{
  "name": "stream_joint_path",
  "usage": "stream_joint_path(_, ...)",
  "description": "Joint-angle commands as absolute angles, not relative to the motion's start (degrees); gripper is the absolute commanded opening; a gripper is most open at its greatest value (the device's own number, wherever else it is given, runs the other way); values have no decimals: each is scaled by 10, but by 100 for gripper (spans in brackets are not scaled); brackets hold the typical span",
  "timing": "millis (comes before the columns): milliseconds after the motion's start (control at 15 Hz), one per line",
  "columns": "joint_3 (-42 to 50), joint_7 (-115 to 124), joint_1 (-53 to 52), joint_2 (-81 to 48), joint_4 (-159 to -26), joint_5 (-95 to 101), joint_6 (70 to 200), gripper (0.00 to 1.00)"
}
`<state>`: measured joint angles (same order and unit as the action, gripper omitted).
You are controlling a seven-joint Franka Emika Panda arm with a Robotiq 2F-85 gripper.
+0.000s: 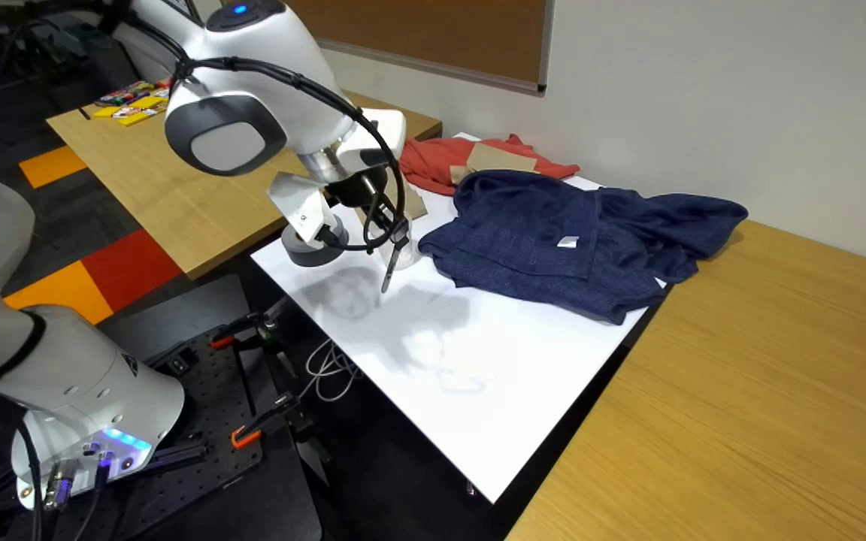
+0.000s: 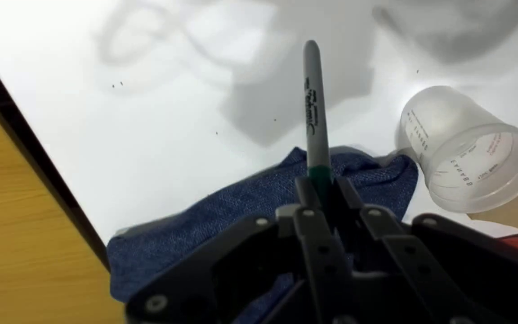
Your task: Pick up the pen from the cup and put it on the table
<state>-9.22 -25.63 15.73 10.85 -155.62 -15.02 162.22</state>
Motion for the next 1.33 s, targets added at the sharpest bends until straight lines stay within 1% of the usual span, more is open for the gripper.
stream_joint_path(0, -16, -194, 87, 48, -1517, -121, 1587, 4)
stream_joint_path(267, 14, -200, 48, -5, -1479, -157, 1557, 4)
stream_joint_path(733, 8, -188, 54, -67, -1427, -161, 1523, 4)
stream_joint_path(800, 7, -186, 55, -72, -1422, -160, 1519, 40)
stream_joint_path(867, 6, -182, 56, -75, -1418, -160, 1517, 41)
stream_joint_path(933, 5, -179, 56, -78, -1415, -159, 1514, 46)
stream_joint_path(1267, 5, -175, 57, -79, -1407, -155, 1514, 85)
